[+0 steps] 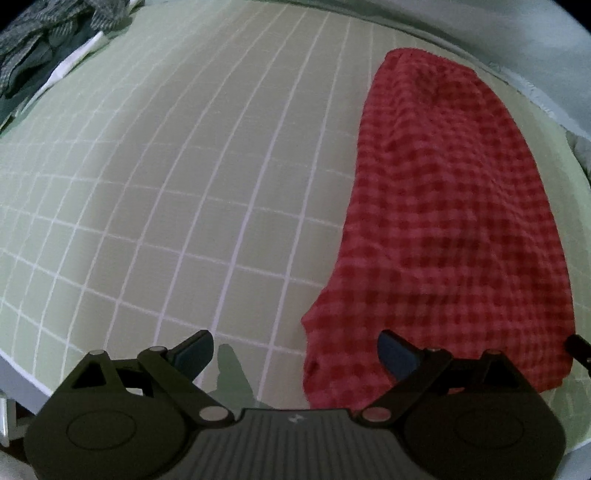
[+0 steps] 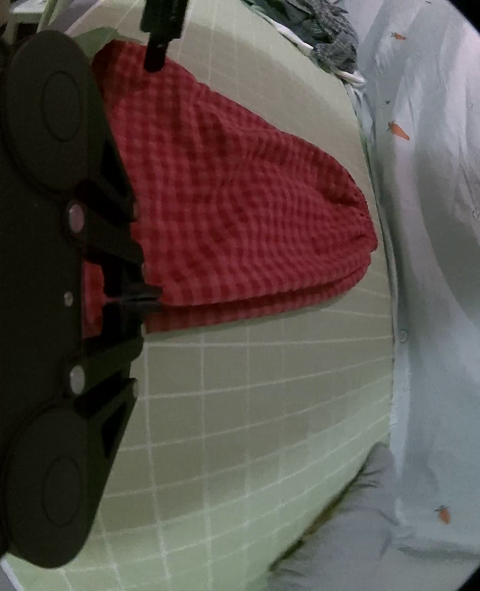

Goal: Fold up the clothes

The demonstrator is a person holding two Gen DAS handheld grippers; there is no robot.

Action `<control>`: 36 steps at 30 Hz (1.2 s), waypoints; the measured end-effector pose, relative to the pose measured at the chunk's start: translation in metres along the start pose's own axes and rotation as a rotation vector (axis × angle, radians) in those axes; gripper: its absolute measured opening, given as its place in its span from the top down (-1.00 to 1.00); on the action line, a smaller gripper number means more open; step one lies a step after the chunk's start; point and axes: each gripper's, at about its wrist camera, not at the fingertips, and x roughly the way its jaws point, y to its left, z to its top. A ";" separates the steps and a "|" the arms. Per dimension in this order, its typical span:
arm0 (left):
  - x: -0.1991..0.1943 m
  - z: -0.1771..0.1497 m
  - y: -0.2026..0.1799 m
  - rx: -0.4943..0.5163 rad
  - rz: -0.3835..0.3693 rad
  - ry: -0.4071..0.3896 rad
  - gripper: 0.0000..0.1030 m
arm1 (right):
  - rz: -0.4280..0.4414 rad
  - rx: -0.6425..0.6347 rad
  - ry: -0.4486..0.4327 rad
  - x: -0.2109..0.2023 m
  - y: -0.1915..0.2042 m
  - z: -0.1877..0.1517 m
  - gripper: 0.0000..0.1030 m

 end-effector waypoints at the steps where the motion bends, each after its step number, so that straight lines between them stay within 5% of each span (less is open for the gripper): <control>1: 0.001 -0.001 0.001 -0.005 -0.001 0.003 -0.85 | 0.004 0.012 -0.004 -0.001 -0.001 0.000 0.99; 7: 0.008 -0.005 0.006 -0.022 -0.014 0.025 -0.85 | -0.018 0.110 -0.029 -0.011 -0.017 0.002 1.00; 11: 0.012 -0.005 0.008 -0.013 -0.021 0.035 -0.85 | -0.016 0.223 0.051 0.004 -0.030 -0.006 0.96; 13: 0.013 -0.004 0.008 -0.007 -0.020 0.037 -0.85 | -0.037 0.244 0.072 0.008 -0.027 -0.009 0.80; 15: 0.015 -0.002 0.009 -0.002 -0.021 0.039 -0.85 | -0.036 0.250 0.076 0.009 -0.022 -0.011 0.18; 16: 0.015 -0.002 0.009 0.001 -0.021 0.039 -0.85 | -0.027 0.249 0.066 0.008 -0.019 -0.011 0.04; 23: 0.016 -0.003 0.000 0.087 -0.035 0.032 -0.69 | -0.043 0.146 0.054 0.010 -0.003 -0.014 -0.38; 26: 0.013 -0.010 -0.010 0.142 -0.032 0.010 -0.47 | -0.052 0.084 0.049 0.009 0.005 -0.018 -0.24; 31: 0.008 -0.022 -0.021 0.177 -0.046 -0.029 -0.13 | 0.013 0.023 0.055 0.003 0.014 -0.025 0.80; 33: 0.009 -0.026 -0.026 0.175 -0.045 -0.049 0.13 | 0.050 0.030 0.068 -0.002 0.015 -0.030 0.85; 35: 0.013 -0.025 -0.028 0.165 -0.059 -0.047 0.91 | 0.078 0.023 0.080 -0.008 0.016 -0.037 0.87; 36: 0.013 -0.026 -0.024 0.140 -0.095 -0.027 0.93 | 0.086 0.019 0.089 -0.013 0.016 -0.041 0.88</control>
